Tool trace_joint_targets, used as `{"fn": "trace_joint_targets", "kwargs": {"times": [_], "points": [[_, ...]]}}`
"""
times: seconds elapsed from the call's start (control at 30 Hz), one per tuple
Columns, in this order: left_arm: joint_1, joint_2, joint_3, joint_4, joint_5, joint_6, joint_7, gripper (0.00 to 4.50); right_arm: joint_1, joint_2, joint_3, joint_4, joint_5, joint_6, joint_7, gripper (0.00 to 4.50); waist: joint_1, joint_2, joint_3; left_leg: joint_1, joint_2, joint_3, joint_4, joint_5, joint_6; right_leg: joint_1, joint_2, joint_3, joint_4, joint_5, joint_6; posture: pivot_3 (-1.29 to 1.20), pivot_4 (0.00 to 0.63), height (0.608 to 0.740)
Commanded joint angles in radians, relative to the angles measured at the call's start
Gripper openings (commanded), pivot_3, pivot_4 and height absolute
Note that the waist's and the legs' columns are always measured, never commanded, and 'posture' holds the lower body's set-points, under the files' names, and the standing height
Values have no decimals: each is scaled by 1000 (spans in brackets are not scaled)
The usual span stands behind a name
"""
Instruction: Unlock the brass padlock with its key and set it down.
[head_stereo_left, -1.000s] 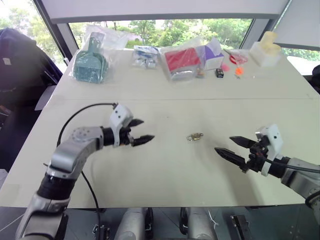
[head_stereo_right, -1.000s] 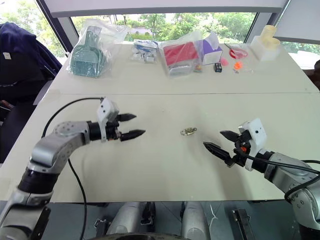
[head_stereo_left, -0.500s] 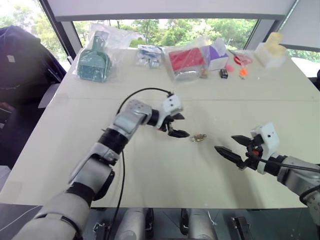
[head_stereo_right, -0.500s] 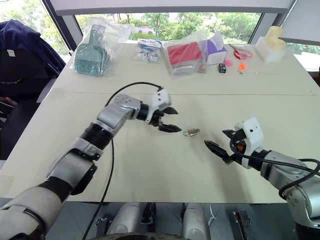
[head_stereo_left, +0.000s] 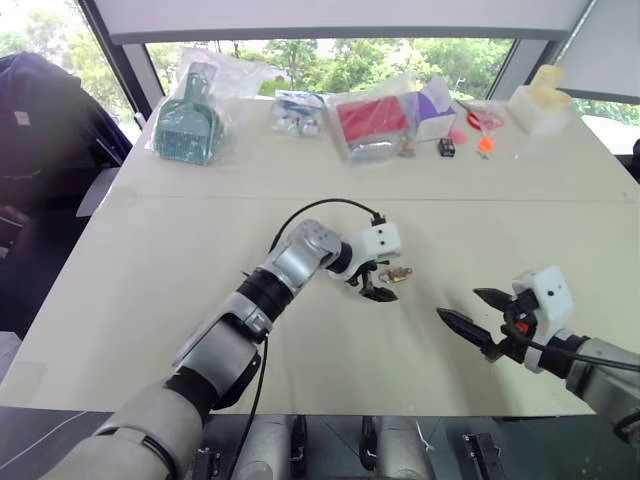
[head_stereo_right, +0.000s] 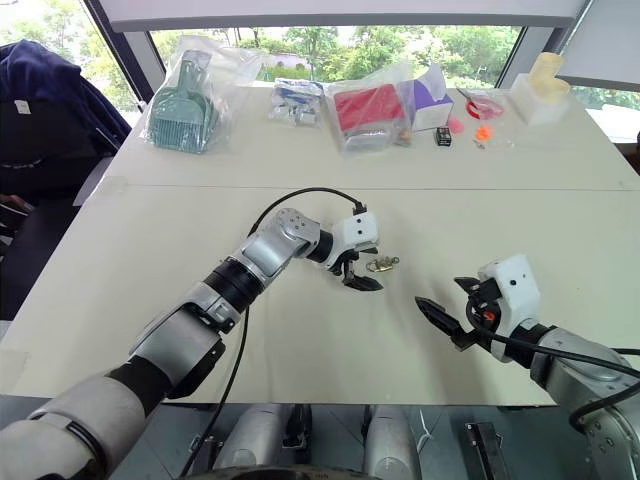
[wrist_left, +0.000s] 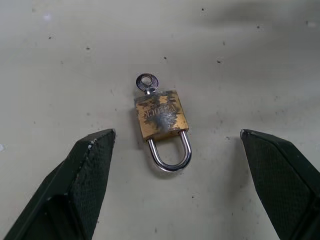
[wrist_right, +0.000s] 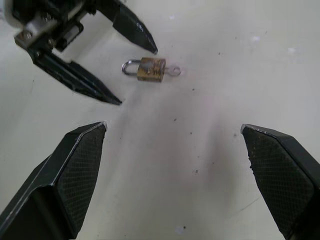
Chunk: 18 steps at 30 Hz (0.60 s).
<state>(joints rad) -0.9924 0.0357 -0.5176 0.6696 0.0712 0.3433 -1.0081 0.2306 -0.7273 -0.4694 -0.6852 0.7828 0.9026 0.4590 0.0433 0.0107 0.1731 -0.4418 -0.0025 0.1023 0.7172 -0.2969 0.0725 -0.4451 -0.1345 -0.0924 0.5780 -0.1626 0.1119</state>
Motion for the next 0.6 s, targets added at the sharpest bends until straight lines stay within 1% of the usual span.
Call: {"fn": "trace_joint_targets", "kwargs": {"times": [0.03, 0.07, 0.17, 0.33, 0.4, 0.47, 0.5, 0.6], "points": [[21, -26, -12, 16, 37, -4, 42, 4183, -15, -14, -34, -30, 21, 3, -5, 4472, 0, 0, 0, 0, 0, 0, 0, 0, 0, 0, 0, 0, 0, 0, 0, 0, 150, 735], [23, -33, -10, 21, 42, -4, 53, 4183, -18, -14, -32, -30, 22, 5, -6, 4472, 0, 0, 0, 0, 0, 0, 0, 0, 0, 1, 0, 0, 0, 0, 0, 0, 150, 735], [33, -61, -5, 40, 50, 6, 87, 3368, -33, -11, -20, -27, 19, 5, -11, 4500, 1, 0, 0, 0, 0, 0, 1, 0, 0, 1, 0, 0, 0, 0, 0, 0, 150, 735], [58, -56, -28, 44, 89, 4, 101, 1510, -39, -6, -19, -28, 22, 6, -16, 4500, 0, -1, -1, 1, 0, 0, 1, 0, 0, 1, 0, 0, 0, 0, 0, 0, 150, 735], [75, -33, -39, 15, 100, 0, 86, 828, -39, -4, -20, -29, 25, 7, -16, 4500, -2, -1, -1, 1, 0, 0, 1, 0, 0, 2, 0, 0, 0, 0, 0, 0, 150, 735], [89, -2, -48, -23, 107, -17, 62, 779, -43, -1, -20, -28, 32, 8, -18, 4500, -4, -1, -2, 1, 0, 0, 1, 0, 0, 2, 0, 0, 0, 0, 0, 0, 150, 735], [94, 15, -33, -52, 94, -48, 52, 779, -52, 10, -19, -24, 49, 11, -24, 4500, -6, -1, -2, 1, 0, 0, 1, 0, 0, 1, 0, 0, 0, 0, 0, 0, 150, 735], [96, 47, 55, -139, 18, -179, 37, 779, -96, 71, -24, -1, 136, 19, -59, 4500, -15, -1, -2, 2, 1, 0, -1, 0, 0, 0, 0, 0, 0, 0, 0, 0, 150, 735]]}}
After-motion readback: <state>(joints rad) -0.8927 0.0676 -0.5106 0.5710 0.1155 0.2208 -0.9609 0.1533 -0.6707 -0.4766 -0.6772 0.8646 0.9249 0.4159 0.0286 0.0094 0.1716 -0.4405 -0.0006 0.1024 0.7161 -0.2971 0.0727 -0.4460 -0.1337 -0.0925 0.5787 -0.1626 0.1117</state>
